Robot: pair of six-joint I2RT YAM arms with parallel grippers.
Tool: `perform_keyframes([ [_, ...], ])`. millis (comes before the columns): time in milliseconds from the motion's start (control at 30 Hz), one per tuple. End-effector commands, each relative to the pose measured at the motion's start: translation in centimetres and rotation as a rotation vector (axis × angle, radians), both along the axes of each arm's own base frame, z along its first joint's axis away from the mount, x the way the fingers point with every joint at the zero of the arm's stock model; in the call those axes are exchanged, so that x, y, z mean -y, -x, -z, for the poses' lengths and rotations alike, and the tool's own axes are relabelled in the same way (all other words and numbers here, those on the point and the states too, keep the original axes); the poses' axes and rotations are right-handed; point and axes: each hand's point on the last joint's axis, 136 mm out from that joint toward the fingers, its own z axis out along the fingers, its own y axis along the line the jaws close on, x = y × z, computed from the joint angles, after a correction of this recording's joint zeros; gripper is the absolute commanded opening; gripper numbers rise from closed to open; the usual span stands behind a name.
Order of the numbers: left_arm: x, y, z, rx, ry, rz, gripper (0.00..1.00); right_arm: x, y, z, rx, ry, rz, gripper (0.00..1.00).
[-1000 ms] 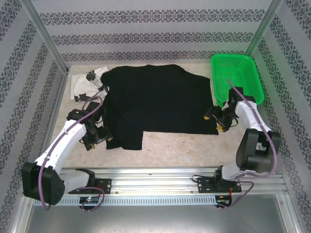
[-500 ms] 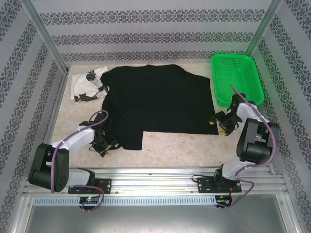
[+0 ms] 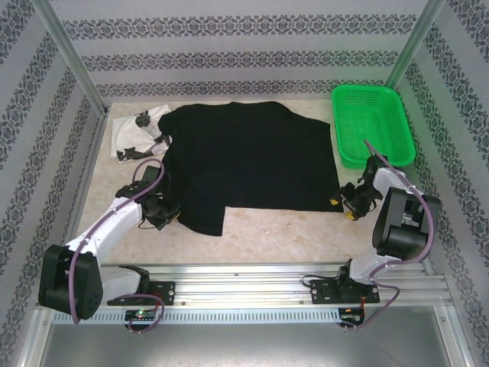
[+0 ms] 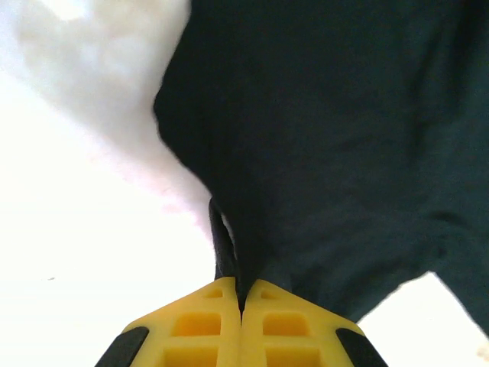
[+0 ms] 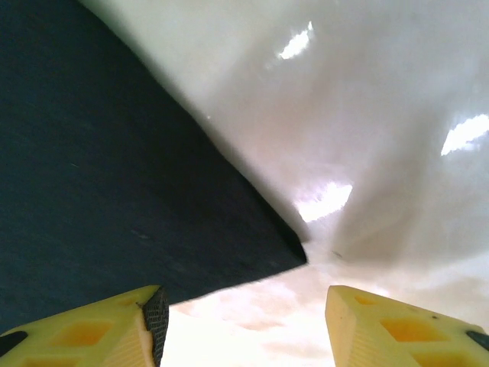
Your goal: Fold and stack the t-shirts
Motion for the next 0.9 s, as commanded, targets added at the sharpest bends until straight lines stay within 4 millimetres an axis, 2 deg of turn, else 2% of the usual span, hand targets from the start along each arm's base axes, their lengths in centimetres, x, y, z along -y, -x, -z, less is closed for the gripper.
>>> perform_keyframes([
  [0, -0.4, -0.6, -1.9, 0.064, -0.041, 0.037, 0.0, 0.0, 0.3, 0.6, -0.022, 0.017, 0.013, 0.56],
  [100, -0.2, -1.6, -3.5, 0.131, -0.036, 0.043, 0.0, 0.5, -1.0, 1.8, -0.014, 0.048, 0.026, 0.53],
  [167, 0.0, -2.4, -5.0, 0.177, -0.03, 0.06, 0.0, 0.8, -2.0, 2.6, -0.014, 0.059, 0.046, 0.46],
  [200, 0.1, -2.7, -5.8, 0.201, -0.028, 0.068, 0.0, 0.9, -2.5, 2.8, -0.01, 0.063, 0.05, 0.41],
  [300, 0.2, -3.7, -8.4, 0.27, -0.036, 0.092, 0.0, 0.5, -4.0, 3.1, -0.01, 0.074, 0.026, 0.18],
  [333, 0.3, -4.2, -9.4, 0.301, -0.036, 0.106, 0.0, 0.5, -4.5, 2.8, -0.003, 0.086, 0.026, 0.06],
  [367, 0.3, -4.6, -10.6, 0.334, -0.042, 0.117, 0.0, 0.7, -5.1, 2.1, 0.025, 0.092, 0.042, 0.0],
  [400, 0.3, -5.0, -11.9, 0.369, -0.05, 0.127, 0.0, 0.7, -5.8, 1.0, 0.068, 0.089, 0.054, 0.0],
  [500, 0.1, -6.3, -17.3, 0.502, -0.091, 0.17, 0.0, 0.7, -7.8, -5.7, 0.23, 0.099, 0.05, 0.0],
  [567, -0.4, -6.8, -21.1, 0.577, -0.134, 0.199, 0.0, 0.6, -8.5, -11.5, 0.336, 0.105, 0.025, 0.0],
  [667, -1.6, -6.5, -26.3, 0.679, -0.218, 0.199, 0.0, 0.5, -7.7, -19.6, 0.483, 0.099, 0.024, 0.0],
  [700, -2.2, -6.2, -28.0, 0.717, -0.248, 0.187, 0.0, 0.5, -7.3, -21.8, 0.526, 0.08, 0.036, 0.0],
  [800, -4.7, -4.8, -33.9, 0.84, -0.348, 0.119, 0.0, 0.1, -5.8, -29.6, 0.731, -0.015, 0.074, 0.0],
  [867, -5.5, -4.1, -37.6, 0.914, -0.395, 0.1, 0.0, -0.4, -5.0, -33.8, 0.828, 0.003, 0.047, 0.0],
])
